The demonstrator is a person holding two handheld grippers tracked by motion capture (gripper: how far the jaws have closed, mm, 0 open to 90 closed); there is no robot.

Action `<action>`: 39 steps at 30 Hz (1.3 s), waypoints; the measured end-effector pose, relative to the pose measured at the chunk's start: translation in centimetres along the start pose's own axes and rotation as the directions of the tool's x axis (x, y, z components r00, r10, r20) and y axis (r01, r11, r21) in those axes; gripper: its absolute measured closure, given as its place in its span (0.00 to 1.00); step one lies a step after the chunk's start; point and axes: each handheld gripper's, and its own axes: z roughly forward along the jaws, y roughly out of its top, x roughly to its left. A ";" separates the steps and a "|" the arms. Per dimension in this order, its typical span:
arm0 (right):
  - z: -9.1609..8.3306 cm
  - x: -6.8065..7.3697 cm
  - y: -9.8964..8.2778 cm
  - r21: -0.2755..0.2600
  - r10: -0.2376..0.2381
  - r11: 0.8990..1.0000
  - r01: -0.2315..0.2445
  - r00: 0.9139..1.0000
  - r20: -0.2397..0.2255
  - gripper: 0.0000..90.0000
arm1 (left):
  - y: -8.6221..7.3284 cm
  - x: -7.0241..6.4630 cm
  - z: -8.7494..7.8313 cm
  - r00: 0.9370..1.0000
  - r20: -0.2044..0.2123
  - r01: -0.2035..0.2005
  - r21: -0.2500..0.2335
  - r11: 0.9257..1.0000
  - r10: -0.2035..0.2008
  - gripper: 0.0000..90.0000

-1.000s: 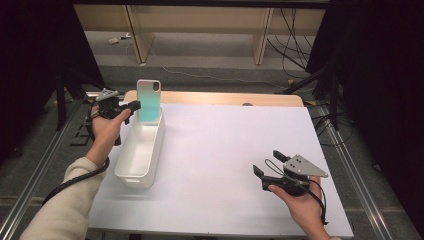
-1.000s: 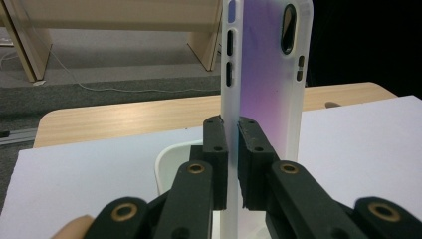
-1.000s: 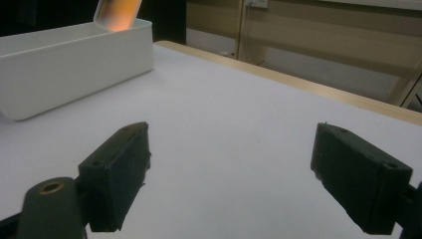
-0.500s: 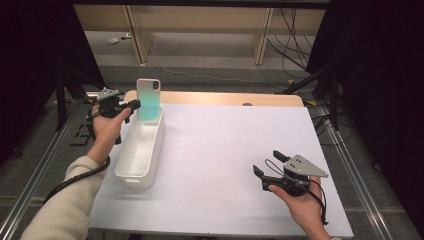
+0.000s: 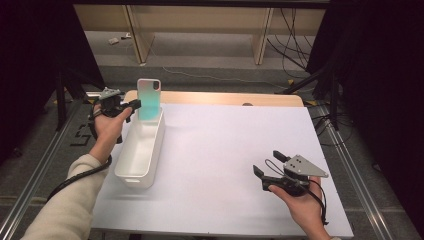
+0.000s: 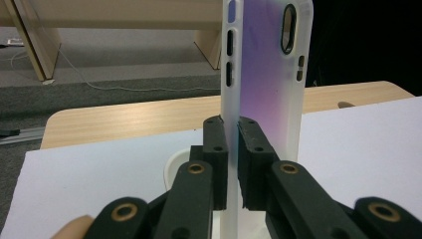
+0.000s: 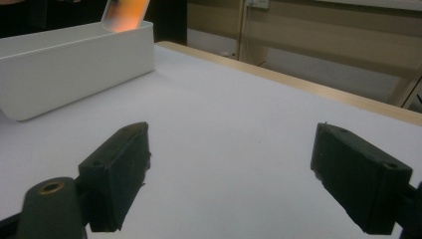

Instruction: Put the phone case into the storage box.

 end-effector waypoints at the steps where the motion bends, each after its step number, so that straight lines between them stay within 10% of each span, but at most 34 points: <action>1: 0.0 0.0 0.0 0.000 -0.001 1.000 0.001 1.000 0.001 0.19 | 0.0 0.0 0.0 1.000 0.000 0.001 0.000 1.000 -0.001 0.93; 39: 0.0 0.0 0.0 -0.014 0.005 1.000 -0.005 1.000 0.001 0.19 | -0.3 0.1 1.7 0.999 -0.033 -0.019 0.040 0.999 0.020 0.93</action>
